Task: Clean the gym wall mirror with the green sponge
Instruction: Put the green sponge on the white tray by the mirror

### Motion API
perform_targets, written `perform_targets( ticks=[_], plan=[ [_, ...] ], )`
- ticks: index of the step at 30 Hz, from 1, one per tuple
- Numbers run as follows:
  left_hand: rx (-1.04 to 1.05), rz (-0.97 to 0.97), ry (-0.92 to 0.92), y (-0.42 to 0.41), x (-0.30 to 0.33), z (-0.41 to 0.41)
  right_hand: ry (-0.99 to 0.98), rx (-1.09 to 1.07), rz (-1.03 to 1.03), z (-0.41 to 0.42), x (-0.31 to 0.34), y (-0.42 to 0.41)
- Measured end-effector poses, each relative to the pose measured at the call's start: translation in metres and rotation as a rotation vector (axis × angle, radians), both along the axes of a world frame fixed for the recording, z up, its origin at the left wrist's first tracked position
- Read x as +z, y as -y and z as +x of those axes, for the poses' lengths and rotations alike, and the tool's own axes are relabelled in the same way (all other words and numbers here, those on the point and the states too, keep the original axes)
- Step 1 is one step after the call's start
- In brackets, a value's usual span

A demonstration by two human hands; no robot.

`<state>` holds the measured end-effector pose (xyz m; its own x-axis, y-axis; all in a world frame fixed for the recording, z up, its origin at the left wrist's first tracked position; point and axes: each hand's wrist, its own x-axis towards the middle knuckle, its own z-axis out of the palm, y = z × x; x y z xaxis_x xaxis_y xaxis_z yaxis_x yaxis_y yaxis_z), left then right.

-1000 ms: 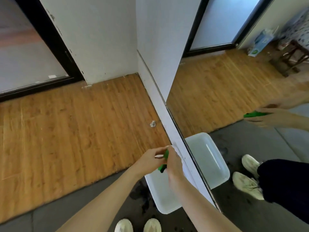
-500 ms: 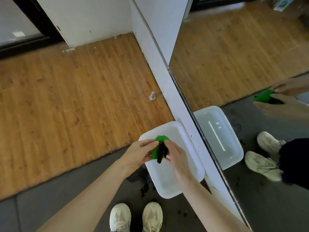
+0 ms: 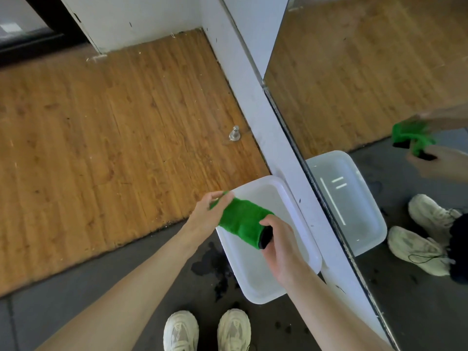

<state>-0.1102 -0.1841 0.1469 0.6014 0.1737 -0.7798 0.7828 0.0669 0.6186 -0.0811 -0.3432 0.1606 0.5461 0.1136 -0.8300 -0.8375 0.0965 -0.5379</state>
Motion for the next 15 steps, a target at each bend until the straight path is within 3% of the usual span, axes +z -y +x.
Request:
perform_targets(
  ticks=[2,4,8,12,15],
  plan=[
    [-0.189,-0.078,-0.026,0.002,-0.002,0.001,-0.015,-0.022,0.110,0.000,-0.006,-0.009],
    [-0.248,-0.119,-0.013,0.004,-0.008,0.001,-0.017,-0.008,0.217,0.000,-0.012,-0.015],
    [-0.095,-0.328,-0.030,-0.002,-0.028,0.001,-0.035,-0.101,0.305,0.008,-0.021,-0.022],
    [0.049,-0.622,-0.338,-0.019,-0.051,-0.001,-0.044,-0.123,0.318,0.013,-0.029,-0.030],
    [0.229,-0.641,-0.423,-0.023,-0.070,-0.003,-0.072,-0.111,0.286,0.012,-0.041,-0.035]
  ],
)
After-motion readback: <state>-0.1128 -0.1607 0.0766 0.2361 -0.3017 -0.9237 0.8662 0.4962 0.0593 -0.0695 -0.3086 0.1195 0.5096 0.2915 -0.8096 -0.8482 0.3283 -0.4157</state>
